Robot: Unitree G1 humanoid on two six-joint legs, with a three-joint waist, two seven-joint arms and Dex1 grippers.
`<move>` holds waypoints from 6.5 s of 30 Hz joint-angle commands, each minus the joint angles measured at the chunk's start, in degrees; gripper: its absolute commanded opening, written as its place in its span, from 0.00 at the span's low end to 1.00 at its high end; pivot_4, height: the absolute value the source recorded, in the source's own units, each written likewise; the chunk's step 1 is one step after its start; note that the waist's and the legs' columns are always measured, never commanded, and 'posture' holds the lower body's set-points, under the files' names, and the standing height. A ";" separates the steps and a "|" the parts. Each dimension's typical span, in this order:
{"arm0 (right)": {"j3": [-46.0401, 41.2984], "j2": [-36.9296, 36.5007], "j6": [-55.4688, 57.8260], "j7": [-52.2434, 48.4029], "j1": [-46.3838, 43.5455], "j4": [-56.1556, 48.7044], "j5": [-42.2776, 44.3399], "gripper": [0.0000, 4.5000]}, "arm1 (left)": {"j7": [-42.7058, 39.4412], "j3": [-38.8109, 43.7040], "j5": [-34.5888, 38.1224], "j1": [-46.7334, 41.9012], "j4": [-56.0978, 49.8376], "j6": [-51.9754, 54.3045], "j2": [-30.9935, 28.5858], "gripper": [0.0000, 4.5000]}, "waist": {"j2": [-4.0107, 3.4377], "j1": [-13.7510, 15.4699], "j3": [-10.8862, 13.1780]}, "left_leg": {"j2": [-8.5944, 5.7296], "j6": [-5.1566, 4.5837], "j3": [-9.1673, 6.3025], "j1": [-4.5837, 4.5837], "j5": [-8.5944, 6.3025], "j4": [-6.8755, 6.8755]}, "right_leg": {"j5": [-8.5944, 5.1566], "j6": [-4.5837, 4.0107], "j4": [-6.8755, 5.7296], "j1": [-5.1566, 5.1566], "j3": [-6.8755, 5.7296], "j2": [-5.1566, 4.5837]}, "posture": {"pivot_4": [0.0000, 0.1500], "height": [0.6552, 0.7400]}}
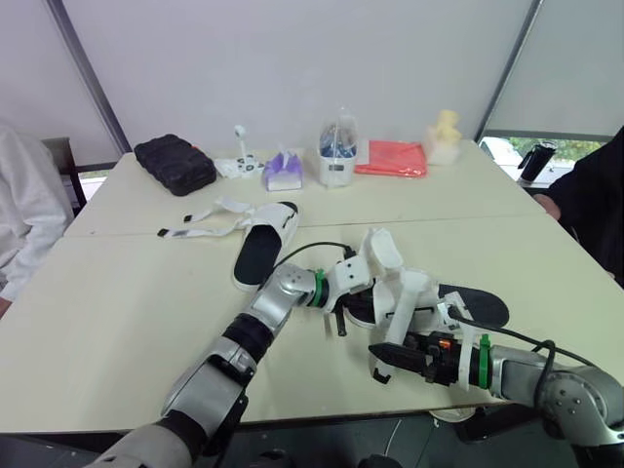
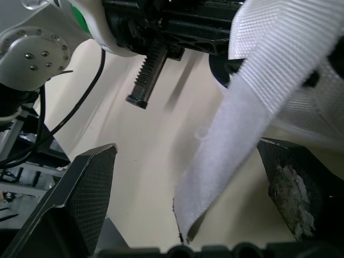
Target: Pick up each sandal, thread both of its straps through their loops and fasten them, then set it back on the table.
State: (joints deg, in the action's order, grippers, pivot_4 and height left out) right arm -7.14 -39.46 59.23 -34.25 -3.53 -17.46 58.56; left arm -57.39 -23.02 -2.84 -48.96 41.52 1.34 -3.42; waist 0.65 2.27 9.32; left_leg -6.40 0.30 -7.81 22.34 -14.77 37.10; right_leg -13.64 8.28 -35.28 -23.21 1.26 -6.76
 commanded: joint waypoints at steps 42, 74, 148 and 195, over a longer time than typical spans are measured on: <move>9.39 -13.73 7.46 -39.25 -42.25 40.89 -17.53 0.01 | 3.12 -2.15 -4.72 8.72 -6.38 -4.35 -3.15 0.00 | -0.04 -0.15 -0.08 | 0.02 0.02 0.06 0.05 -0.02 -0.05 | 0.02 0.01 -0.02 -0.16 0.01 -0.01 | 1.00 1.00; 10.43 -11.04 3.01 -44.66 -46.85 48.12 -27.19 0.01 | 3.39 -2.55 -4.65 10.26 -9.03 -2.42 -3.22 0.00 | -0.07 -0.07 -0.10 | 0.01 0.06 0.05 0.07 -0.05 -0.05 | 0.02 0.01 0.02 -0.18 0.01 -0.01 | 1.00 1.00; -10.91 -19.39 -2.47 -36.28 -4.91 13.21 -24.27 0.66 | -2.04 -4.59 -0.78 12.81 -12.78 4.70 0.38 0.00 | -0.25 0.98 -0.21 | -0.02 0.00 0.04 0.05 -0.15 0.09 | 0.01 0.02 0.13 0.03 -0.02 -0.06 | 1.00 1.00; -17.36 -21.76 5.92 -37.42 12.87 -8.26 -1.81 0.01 | 3.37 -6.66 -6.42 10.44 -4.12 0.29 -1.93 0.00 | 0.25 1.33 -0.67 | 0.01 -0.08 0.06 -0.41 -0.22 0.14 | -0.06 0.26 0.23 0.60 -0.04 -0.05 | 1.00 1.00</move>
State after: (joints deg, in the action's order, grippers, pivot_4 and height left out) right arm -21.12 -61.37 64.04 -71.94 11.36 -24.58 52.24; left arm -53.93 -26.31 -5.12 -40.60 31.94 -0.48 -3.97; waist 0.90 3.60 8.65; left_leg -6.39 0.22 -7.76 21.93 -14.99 37.24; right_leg -13.70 8.54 -35.05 -22.61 1.22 -6.81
